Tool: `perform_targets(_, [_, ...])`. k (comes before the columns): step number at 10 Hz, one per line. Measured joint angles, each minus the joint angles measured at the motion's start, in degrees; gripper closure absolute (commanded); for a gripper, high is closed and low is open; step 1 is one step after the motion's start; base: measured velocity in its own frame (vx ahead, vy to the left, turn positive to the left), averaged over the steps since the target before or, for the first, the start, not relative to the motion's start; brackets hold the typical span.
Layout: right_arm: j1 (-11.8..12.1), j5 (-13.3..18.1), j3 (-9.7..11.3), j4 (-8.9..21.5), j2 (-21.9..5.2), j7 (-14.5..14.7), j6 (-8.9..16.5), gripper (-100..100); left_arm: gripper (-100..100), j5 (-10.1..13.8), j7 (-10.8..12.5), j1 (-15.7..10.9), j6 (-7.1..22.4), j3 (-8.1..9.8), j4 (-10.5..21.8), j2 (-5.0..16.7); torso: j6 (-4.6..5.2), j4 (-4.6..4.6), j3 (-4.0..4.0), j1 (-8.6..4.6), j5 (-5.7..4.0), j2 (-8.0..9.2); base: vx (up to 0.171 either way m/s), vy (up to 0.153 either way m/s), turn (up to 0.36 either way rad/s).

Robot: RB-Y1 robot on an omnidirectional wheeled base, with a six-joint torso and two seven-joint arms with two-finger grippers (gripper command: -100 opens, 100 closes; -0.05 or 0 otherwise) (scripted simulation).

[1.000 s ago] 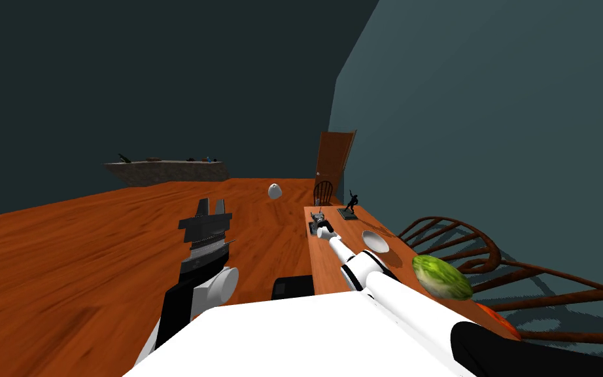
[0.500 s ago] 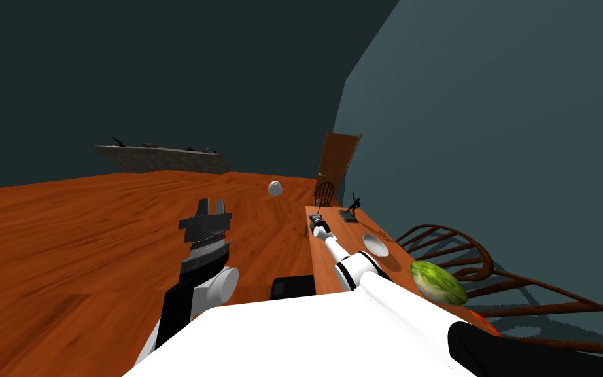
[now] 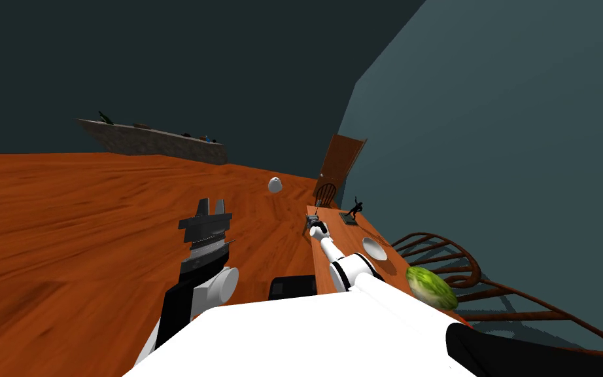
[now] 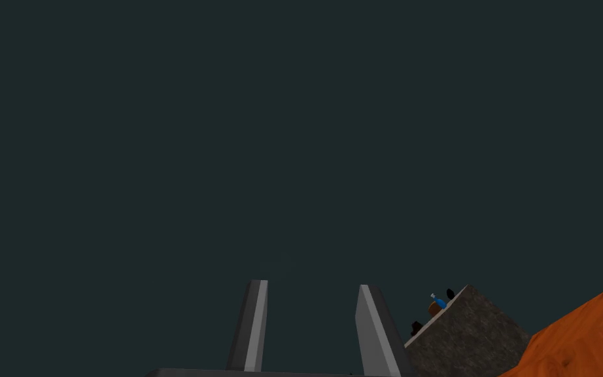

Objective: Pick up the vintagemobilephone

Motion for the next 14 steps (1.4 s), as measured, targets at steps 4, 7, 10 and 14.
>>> perform_targets(4, [0.0,0.0,0.0,0.0,0.1,0.2,0.0,100,0,0.0,0.0,0.0,0.0,0.01,0.0,0.0,0.07,0.05,0.07,-0.53,-0.10,0.12,0.000,0.002,0.002])
perform_targets(7, [0.0,0.0,0.0,0.0,0.1,0.2,0.0,100,0,0.0,0.0,0.0,0.0,0.01,0.0,0.0,0.08,0.06,0.09,-0.57,-0.12,0.14,0.007,0.012,-0.052])
perform_targets(10, [1.0,0.2,5.2,-1.0,-4.2,-5.5,-2.1,100,0,0.0,0.0,0.0,0.0,0.01,0.0,0.0,0.22,0.08,0.04,-0.63,-0.08,0.02,0.042,0.063,-0.083])
perform_targets(14, [1.9,0.2,10.8,-2.1,-9.4,-11.0,-4.0,100,0,0.0,0.0,0.0,0.0,0.01,0.0,0.0,0.21,0.11,0.09,-0.47,-0.05,0.10,0.042,0.102,-0.055])
